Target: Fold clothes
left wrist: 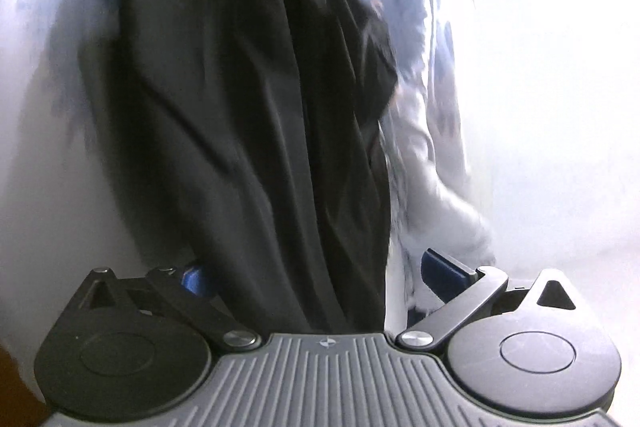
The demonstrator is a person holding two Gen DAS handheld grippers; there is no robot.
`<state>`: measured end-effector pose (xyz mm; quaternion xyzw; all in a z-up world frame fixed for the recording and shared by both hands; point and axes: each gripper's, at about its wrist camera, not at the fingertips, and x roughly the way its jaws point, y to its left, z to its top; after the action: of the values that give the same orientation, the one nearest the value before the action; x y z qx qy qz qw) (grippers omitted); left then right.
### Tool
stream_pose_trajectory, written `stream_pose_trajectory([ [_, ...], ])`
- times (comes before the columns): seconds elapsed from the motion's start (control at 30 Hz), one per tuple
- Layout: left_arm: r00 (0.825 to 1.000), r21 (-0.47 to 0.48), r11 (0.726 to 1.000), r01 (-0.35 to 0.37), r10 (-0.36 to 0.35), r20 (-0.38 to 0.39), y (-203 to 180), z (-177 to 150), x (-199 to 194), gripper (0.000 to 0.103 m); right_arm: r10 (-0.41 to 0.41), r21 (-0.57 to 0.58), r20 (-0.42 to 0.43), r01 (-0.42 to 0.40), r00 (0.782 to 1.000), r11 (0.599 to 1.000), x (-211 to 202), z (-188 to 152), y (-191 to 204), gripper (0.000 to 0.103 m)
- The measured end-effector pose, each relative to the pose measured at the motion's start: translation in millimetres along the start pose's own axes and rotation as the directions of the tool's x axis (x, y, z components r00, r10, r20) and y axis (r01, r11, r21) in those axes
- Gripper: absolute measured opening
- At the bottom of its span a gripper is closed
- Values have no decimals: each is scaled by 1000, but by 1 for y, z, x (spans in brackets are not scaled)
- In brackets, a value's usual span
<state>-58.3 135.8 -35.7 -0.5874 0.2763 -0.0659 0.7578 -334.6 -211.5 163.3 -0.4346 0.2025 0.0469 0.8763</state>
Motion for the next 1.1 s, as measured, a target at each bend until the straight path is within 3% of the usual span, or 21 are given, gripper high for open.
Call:
stream_pose_trajectory([
  [0.13, 999, -25, 1000, 17, -15, 47, 4, 28, -11, 103, -40, 28, 23, 39, 999, 999, -7, 21, -20, 4],
  [0.33, 995, -86, 996, -10, 18, 96, 23, 71, -37, 103, -68, 74, 38, 65, 997, 995, -5, 52, -37, 4],
  [0.53, 995, -163, 986, -45, 59, 80, 55, 117, -70, 103, -39, 75, 68, 34, 997, 997, -3, 98, -30, 4],
  [0.63, 997, -171, 982, -77, 81, 16, 68, 130, -75, 103, -6, 83, 63, 1, 998, 997, 10, 117, -27, 4],
  [0.83, 990, -74, 991, -114, 106, -96, 79, 126, -94, 103, 81, 129, -1, -80, 997, 988, 50, 132, -6, 4],
  [1.1, 984, 34, 992, -120, 124, -130, 90, 87, -153, 103, 136, 155, -32, -129, 990, 979, 78, 135, 24, 4],
])
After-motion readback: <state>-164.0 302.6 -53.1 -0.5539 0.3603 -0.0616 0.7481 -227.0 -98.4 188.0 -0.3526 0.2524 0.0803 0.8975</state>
